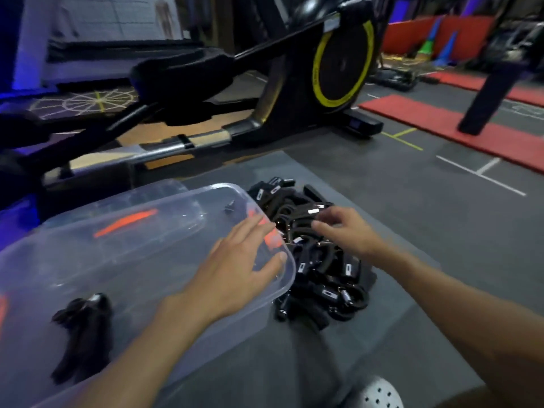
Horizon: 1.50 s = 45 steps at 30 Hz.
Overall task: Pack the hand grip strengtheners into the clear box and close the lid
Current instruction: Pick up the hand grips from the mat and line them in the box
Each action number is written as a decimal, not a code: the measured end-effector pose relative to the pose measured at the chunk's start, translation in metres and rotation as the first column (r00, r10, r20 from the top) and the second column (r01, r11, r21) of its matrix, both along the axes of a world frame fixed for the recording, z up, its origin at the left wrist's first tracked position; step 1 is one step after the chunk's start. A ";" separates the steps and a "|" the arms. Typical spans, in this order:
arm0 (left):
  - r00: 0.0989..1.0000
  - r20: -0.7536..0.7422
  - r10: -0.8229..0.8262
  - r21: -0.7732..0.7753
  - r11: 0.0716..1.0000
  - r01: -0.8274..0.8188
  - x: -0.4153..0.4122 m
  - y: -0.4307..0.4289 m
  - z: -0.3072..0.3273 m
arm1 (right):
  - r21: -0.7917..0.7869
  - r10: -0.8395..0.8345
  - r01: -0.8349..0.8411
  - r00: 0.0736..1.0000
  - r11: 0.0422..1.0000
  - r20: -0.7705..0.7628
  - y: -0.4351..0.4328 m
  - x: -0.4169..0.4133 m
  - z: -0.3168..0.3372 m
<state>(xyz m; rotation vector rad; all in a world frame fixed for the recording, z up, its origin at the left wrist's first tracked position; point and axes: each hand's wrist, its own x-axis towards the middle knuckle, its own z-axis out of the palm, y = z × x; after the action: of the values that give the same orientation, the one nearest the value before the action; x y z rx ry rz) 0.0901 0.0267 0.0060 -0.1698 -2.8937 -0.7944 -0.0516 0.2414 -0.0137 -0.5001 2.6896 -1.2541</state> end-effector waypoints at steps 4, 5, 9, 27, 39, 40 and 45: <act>0.998 0.066 -0.008 -0.028 1.000 0.010 -0.002 0.009 -0.008 | 0.099 -0.027 0.014 0.990 0.995 0.136 0.038 0.001 -0.043; 0.997 0.077 -0.007 -0.027 1.000 0.009 -0.002 0.009 -0.009 | 0.128 -0.025 0.006 0.989 0.992 0.149 0.042 0.000 -0.054; 0.995 0.095 0.010 -0.058 0.998 -0.005 -0.002 0.007 -0.012 | 0.288 -0.043 -0.005 0.986 0.958 0.159 0.047 -0.003 -0.084; 0.997 0.080 0.000 0.016 1.000 -0.001 0.002 0.007 -0.012 | 0.314 -0.008 -0.038 0.989 0.949 0.145 0.046 -0.041 -0.114; 0.996 0.085 -0.012 0.017 1.000 0.010 0.002 0.007 -0.010 | 0.222 -0.073 0.062 0.997 0.973 0.039 0.044 -0.033 -0.109; 0.996 0.086 -0.010 0.021 1.000 0.009 0.002 0.007 -0.009 | 0.188 -0.073 0.064 0.997 0.980 0.040 0.045 -0.033 -0.104; 1.000 0.028 0.012 0.084 0.996 -0.014 -0.005 -0.001 0.000 | 0.001 -0.032 0.032 0.999 1.000 0.006 0.033 -0.019 -0.059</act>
<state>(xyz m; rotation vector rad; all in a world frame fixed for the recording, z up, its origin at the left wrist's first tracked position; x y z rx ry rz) 0.0846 0.0252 0.0058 -0.1317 -2.8771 -0.9211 -0.0702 0.2744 -0.0727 -0.4550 2.7036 -1.2600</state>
